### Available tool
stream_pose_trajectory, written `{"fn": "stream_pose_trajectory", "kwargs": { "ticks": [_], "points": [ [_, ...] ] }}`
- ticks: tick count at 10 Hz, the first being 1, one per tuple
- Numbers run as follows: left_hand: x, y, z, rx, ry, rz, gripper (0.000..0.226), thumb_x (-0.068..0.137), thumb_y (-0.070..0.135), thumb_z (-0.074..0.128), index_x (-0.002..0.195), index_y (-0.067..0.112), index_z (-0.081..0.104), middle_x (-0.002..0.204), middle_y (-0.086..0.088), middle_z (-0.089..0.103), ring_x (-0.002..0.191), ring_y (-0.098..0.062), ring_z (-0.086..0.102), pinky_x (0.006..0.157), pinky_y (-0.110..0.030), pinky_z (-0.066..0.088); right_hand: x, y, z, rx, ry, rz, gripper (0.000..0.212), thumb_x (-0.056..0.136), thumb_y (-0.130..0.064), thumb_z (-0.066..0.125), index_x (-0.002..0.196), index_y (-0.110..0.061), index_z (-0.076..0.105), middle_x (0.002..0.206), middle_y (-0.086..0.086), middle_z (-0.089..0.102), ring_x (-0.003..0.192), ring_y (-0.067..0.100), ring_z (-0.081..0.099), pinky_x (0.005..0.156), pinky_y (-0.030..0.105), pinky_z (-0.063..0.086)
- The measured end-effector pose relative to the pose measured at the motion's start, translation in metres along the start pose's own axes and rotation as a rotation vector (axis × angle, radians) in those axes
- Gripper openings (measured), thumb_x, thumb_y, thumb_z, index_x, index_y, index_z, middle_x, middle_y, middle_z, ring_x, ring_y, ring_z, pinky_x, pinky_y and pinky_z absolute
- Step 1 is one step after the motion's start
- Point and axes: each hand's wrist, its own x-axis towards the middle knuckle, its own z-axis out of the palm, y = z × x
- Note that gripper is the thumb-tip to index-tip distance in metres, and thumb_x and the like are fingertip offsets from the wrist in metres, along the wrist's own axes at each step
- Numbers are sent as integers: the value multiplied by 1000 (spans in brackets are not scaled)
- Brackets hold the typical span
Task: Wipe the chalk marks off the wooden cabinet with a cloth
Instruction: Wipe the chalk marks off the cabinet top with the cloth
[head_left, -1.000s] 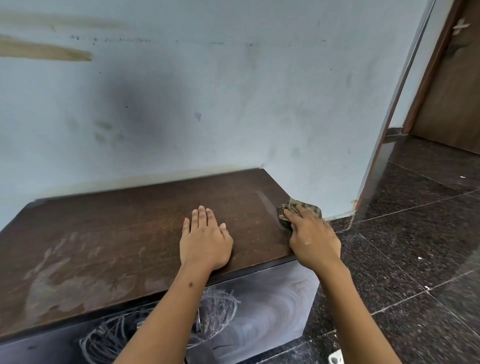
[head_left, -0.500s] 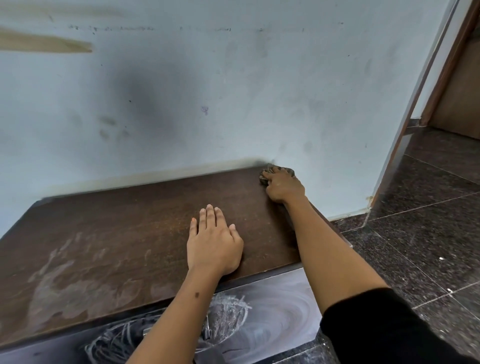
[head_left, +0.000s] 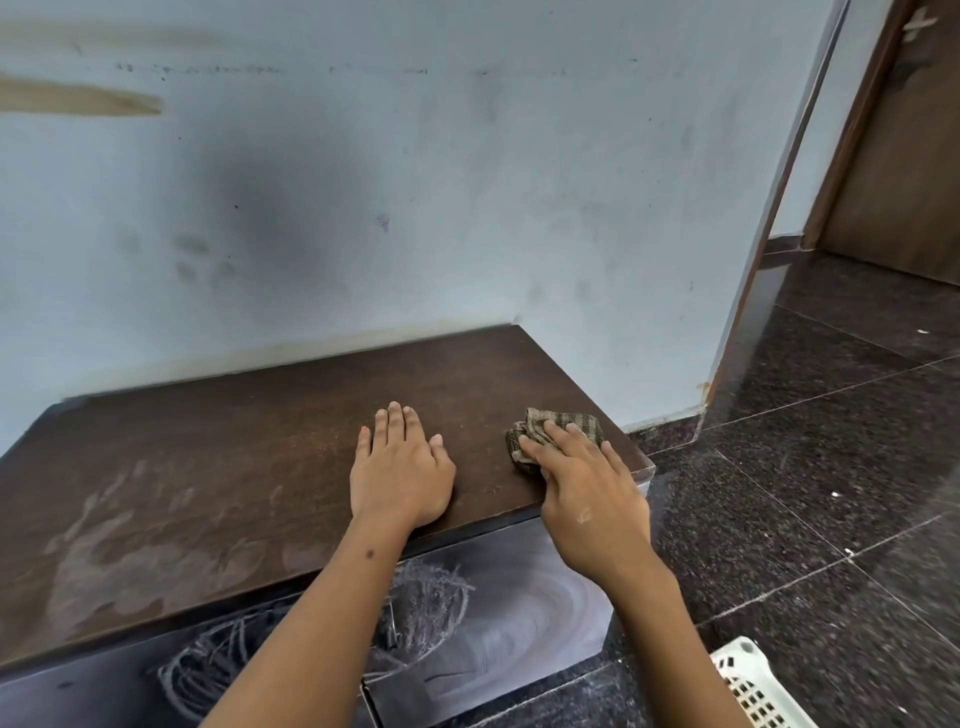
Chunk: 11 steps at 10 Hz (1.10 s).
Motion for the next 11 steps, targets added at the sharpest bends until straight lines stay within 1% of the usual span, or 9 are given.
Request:
{"fn": "stream_pose_trajectory", "kwargs": {
  "ticks": [1,3,4,5,7,8,9,10,11],
  "points": [
    [1,1,1,7,14,0,58,100,35,13,150,8,4,159,-7,-2,146,-19,-3,119,-36,-1,18,-3,1,-8,-16,31,50,97,-17,35,142,-38,36,156,-10,20,145,8,8,119,33,4],
    [2,0,3,18,21,4,58,100,34,14,150,8,5,159,-7,-1,146,-19,-2,119,-37,0,96,-18,17,-77,-131,23,55,95,-21,37,147,-32,25,159,-4,10,146,16,3,119,40,5],
    [2,-1,2,13,17,8,58,100,34,14,150,8,5,159,-7,0,146,-19,-2,119,-37,0,127,-26,23,-88,-180,19,55,96,-22,35,149,-30,21,159,-2,7,146,18,2,119,41,4],
    [3,-1,2,12,11,7,57,100,35,14,150,8,6,159,-7,0,146,-19,-2,119,-37,1,128,-28,24,-98,-197,20,55,97,-22,36,149,-30,21,159,-2,7,146,18,2,118,42,5],
    [4,-3,1,12,-10,8,58,100,35,14,150,8,7,159,-7,1,146,-19,-1,119,-37,0,56,-12,10,-47,-96,24,51,95,-19,37,145,-32,31,158,-3,14,146,16,5,118,44,7],
    [1,-2,-1,18,-43,17,58,101,36,13,150,8,6,159,-7,0,146,-20,-1,119,-37,0,31,5,-3,-48,-84,60,54,95,-15,39,146,-31,31,158,-2,13,146,17,4,118,43,7],
    [-10,-4,-4,14,-56,43,59,101,38,13,150,8,6,159,-7,0,146,-20,-1,119,-37,1,21,13,-15,-82,-68,144,56,94,-14,44,146,-29,30,158,1,12,146,19,5,119,42,9],
    [-35,-12,-6,26,-60,87,60,101,41,12,151,9,5,159,-6,-1,146,-19,-1,119,-37,1,20,4,-18,-89,-64,256,54,94,-14,44,146,-25,31,158,3,11,146,22,4,118,46,9],
    [-67,-29,-11,46,-96,135,59,101,42,10,151,11,1,158,-4,-6,146,-18,-5,118,-35,-2,20,-19,-13,-60,-82,321,54,95,-20,40,147,-19,27,159,8,7,146,26,1,117,49,5]
  ]
}}
